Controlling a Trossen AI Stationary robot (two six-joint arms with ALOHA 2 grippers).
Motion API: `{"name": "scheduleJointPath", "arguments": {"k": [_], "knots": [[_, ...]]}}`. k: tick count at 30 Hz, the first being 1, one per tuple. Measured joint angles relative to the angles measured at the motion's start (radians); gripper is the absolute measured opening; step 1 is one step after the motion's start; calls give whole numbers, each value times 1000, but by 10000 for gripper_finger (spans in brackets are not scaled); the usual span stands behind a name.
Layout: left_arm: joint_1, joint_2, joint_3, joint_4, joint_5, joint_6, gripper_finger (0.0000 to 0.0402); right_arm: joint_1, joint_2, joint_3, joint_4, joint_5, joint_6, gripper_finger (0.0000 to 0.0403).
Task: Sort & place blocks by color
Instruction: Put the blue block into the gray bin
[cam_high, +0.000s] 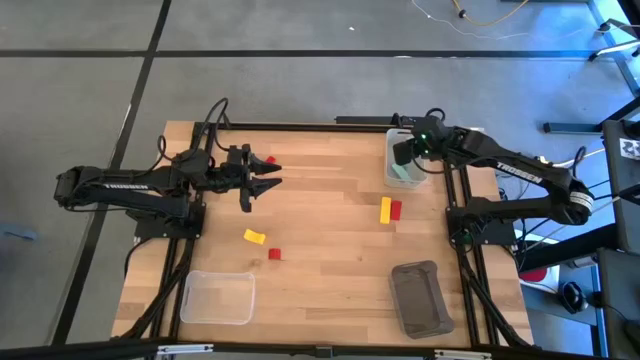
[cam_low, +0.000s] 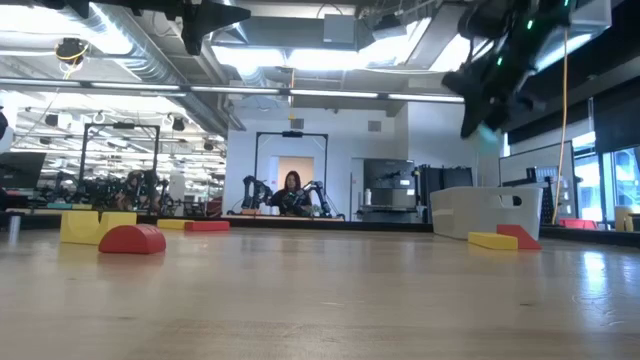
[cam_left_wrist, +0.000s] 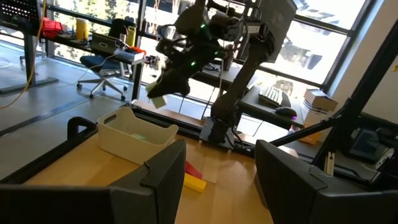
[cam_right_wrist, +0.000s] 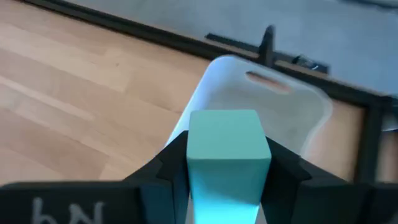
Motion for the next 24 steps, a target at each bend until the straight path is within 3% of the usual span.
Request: {"name": "scheduleJointPath", "arguments": {"k": [5,9,21,24], "knots": [[0,0,0,0,0,0,184,-83,75,-133,215,-133,55,134],[0,0,0,0,0,0,184,-122,164,-164,287,-180,76,134],[0,0,0,-3,-72,0,184,-208,334,-150,335,-181,60,134],[0,0,0,-3,-77,0,184,-212,338,-149,323,-114,68,134]]}}
